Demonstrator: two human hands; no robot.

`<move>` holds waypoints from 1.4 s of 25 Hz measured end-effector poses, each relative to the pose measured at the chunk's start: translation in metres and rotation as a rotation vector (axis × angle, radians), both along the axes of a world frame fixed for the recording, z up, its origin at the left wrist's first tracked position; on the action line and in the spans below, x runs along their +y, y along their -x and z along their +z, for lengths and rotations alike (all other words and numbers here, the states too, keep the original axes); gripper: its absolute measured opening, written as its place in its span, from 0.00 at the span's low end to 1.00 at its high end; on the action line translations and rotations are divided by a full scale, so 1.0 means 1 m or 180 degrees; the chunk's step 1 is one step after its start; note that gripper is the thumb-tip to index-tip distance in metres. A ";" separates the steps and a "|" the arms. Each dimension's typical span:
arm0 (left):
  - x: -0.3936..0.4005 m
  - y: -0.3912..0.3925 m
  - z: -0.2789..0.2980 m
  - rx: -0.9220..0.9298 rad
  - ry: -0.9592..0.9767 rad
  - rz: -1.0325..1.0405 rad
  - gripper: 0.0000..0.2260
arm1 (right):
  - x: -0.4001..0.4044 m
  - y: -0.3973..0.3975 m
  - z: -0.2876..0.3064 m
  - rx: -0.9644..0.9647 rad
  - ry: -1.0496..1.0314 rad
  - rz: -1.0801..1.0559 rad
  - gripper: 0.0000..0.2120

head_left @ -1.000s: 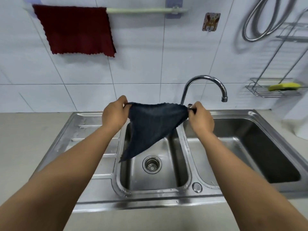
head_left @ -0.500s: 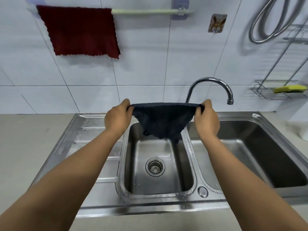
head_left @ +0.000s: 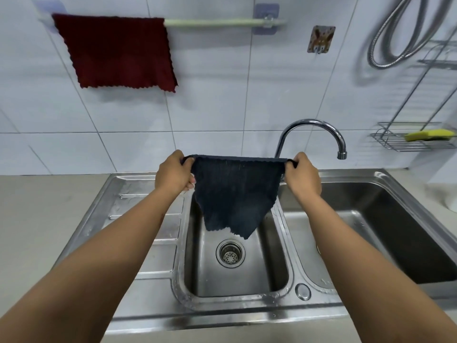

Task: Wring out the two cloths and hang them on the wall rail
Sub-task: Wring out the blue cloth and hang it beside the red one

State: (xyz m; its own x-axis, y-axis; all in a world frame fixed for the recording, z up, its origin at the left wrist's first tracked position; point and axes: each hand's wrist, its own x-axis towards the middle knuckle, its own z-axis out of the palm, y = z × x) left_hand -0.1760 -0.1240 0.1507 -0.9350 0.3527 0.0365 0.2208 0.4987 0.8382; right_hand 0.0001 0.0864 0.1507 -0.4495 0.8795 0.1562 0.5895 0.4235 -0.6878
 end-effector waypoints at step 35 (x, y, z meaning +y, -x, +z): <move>0.077 0.178 0.263 0.1184 -0.2681 -0.0287 0.06 | 0.051 0.220 0.257 0.2213 -0.0801 0.0794 0.13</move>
State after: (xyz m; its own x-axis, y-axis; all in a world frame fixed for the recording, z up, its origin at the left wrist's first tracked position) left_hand -0.3540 -0.0466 0.4142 -0.7821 0.1443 0.6063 0.5567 -0.2754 0.7837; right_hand -0.2202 0.1373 0.4081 -0.3551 0.6659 0.6561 -0.0751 0.6792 -0.7301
